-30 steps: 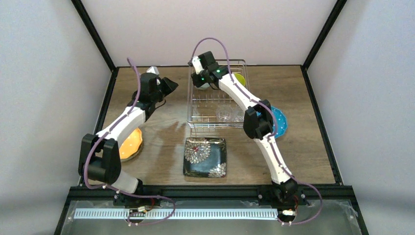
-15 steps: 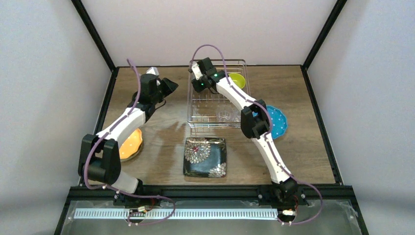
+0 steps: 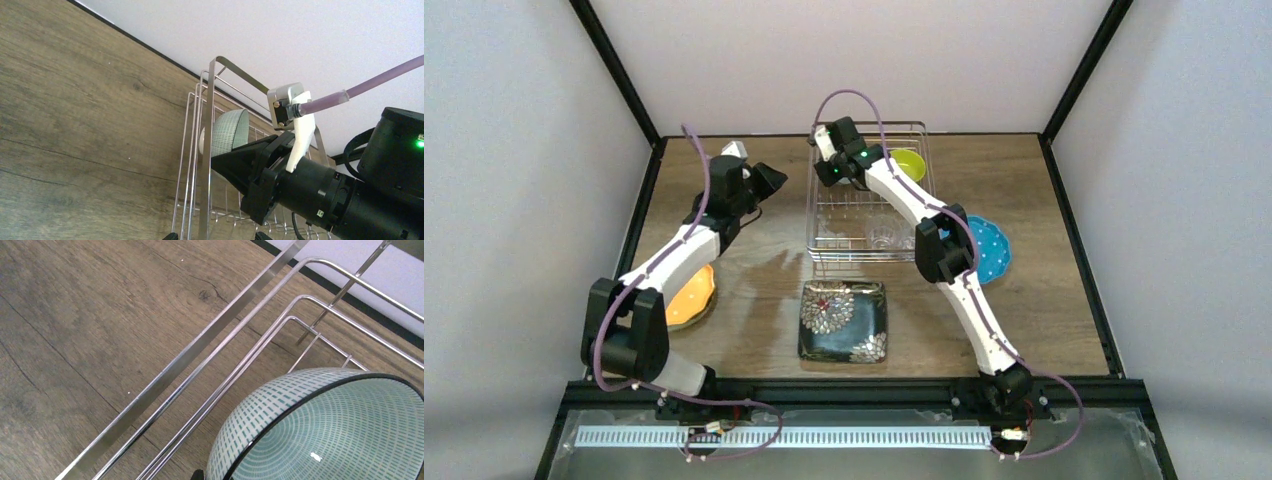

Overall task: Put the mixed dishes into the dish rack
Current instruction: Grab the bowl from the dish rack.

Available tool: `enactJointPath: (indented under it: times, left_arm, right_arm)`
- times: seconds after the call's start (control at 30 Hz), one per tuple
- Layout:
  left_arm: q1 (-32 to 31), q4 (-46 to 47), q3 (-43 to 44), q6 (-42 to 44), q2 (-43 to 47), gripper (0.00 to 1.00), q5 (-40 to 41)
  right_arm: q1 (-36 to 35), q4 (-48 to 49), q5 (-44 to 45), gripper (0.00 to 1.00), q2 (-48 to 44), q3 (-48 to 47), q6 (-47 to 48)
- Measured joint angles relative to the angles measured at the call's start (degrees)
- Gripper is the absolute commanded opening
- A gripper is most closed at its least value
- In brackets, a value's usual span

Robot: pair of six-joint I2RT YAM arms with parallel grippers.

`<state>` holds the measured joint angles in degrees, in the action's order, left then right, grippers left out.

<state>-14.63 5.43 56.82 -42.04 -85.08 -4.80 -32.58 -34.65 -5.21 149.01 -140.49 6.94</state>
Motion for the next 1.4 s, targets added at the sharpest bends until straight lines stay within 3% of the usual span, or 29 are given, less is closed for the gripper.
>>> enactJointPath:
  times: [0.47, 0.97, 1.4]
  left_arm:
    - [0.0, 0.48, -1.16, -1.11, 1.03, 0.9, 0.66]
    - [0.0, 0.44, -1.18, -1.7, 1.03, 0.89, 1.55]
    - [0.0, 0.2, -0.72, -2.78, 0.24, 0.89, 1.68]
  right_arm:
    - [1.9, 1.97, -3.89, 0.01, -0.02, 0.0, -4.9]
    - [10.12, 11.67, -25.75, 0.01, -0.13, 2.54, -22.71]
    - [10.03, 23.3, -40.04, 0.01, -0.26, 3.45, -37.24]
